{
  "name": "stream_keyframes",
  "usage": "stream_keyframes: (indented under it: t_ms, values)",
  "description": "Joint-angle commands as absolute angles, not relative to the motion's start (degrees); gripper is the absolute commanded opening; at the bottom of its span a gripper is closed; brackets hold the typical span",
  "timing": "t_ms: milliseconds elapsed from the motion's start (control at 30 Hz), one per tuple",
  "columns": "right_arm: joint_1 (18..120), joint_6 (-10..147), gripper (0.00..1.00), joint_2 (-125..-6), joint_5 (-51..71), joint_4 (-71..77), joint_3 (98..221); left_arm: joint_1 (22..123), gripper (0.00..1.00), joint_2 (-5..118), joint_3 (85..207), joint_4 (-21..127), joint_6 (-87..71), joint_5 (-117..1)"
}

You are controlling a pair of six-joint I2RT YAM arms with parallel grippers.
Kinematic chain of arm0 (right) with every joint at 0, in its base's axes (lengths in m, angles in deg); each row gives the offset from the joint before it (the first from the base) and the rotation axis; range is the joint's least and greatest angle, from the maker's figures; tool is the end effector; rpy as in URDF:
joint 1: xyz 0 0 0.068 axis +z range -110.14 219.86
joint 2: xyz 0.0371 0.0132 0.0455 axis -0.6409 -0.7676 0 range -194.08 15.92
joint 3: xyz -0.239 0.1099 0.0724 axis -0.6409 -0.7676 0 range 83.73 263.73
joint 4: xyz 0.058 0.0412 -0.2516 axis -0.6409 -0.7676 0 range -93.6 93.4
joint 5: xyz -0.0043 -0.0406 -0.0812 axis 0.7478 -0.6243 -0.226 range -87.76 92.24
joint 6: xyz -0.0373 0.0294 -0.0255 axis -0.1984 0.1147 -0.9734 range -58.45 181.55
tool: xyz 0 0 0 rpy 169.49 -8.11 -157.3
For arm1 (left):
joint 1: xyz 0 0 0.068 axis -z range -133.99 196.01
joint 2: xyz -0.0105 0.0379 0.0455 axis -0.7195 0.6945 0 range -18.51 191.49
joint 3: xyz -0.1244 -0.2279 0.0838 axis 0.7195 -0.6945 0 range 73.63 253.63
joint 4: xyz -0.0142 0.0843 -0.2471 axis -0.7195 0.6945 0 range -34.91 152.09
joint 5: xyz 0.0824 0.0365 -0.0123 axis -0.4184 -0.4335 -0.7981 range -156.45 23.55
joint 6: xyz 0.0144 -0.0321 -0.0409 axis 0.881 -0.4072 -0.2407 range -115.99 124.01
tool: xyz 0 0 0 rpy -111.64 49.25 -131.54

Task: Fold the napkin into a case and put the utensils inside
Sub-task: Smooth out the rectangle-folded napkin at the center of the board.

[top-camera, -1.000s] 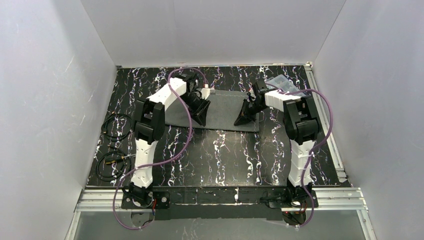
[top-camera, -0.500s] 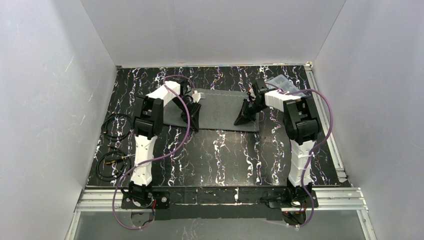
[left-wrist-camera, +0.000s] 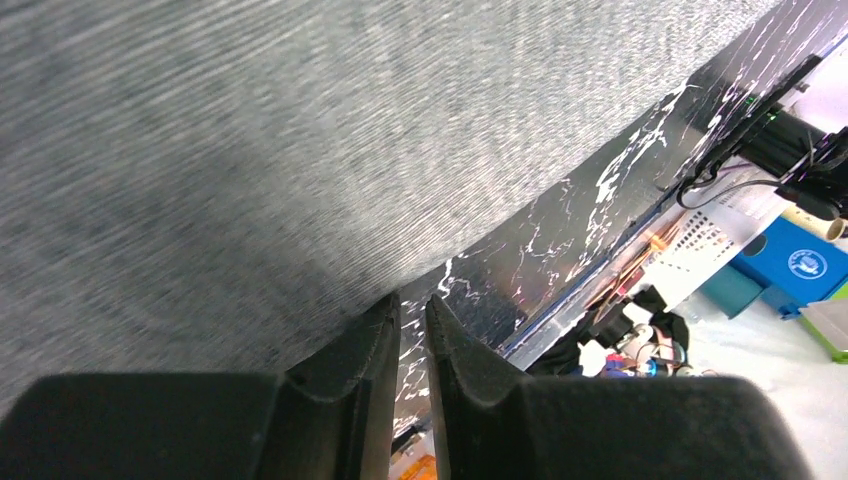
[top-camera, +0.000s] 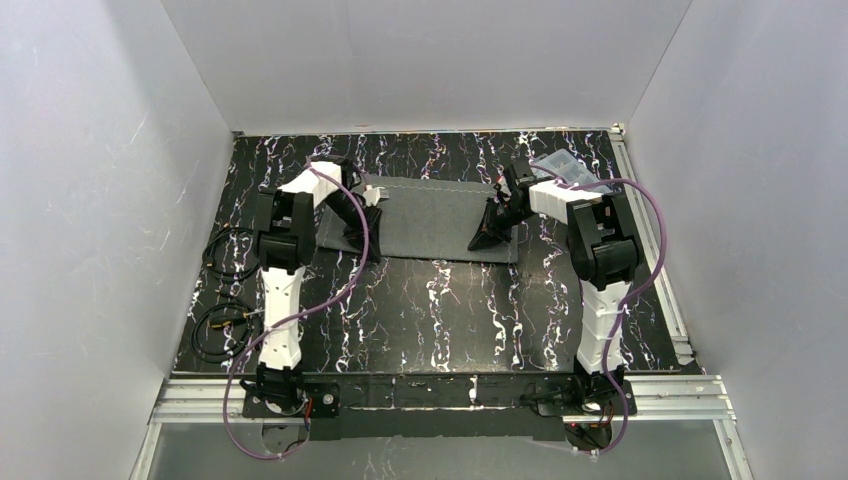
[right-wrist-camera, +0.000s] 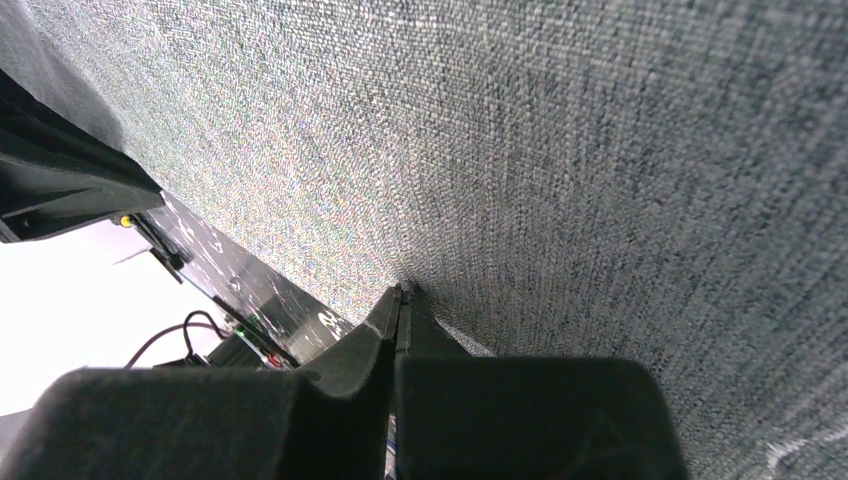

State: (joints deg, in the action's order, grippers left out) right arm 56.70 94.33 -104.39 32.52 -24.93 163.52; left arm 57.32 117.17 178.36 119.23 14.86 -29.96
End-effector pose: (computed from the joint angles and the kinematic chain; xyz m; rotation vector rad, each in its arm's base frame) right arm 0.3932 0.1378 0.1303 0.2556 2.8768 0.9342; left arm 0.4280 -0.1073 0.1212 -0.5158 -2.8551 0.9559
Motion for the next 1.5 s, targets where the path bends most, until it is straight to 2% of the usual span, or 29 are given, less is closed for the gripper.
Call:
stream_keyframes:
  t_ms: [0,233,400,833,1267,1400,1467]
  values:
    - [55.79,91.93,0.05,-103.29,26.47,-26.71,162.09,53.43,0.16,119.28,177.21,119.78,16.59,-33.06]
    - [55.73,91.09,0.04,-102.39,25.29,-27.95,161.87,49.32,0.15,120.21,178.45,122.49,15.1,-29.51]
    - [55.65,90.83,0.03,-101.94,25.04,-28.35,162.02,48.87,0.15,117.6,176.91,119.85,12.54,-37.92]
    - [54.57,89.87,0.01,-100.88,25.17,-28.19,160.26,43.77,0.14,114.0,175.32,121.22,11.42,-50.99]
    - [54.35,90.51,0.01,-100.47,27.55,-25.86,159.65,40.61,0.13,110.13,174.49,124.1,14.21,-52.3]
    - [54.99,90.39,0.09,-99.06,28.79,-26.55,161.66,43.08,0.14,104.91,175.87,128.4,16.27,-48.82]
    - [55.02,90.34,0.15,-97.8,29.6,-27.16,163.19,44.9,0.17,102.27,176.74,131.16,17.73,-47.5]
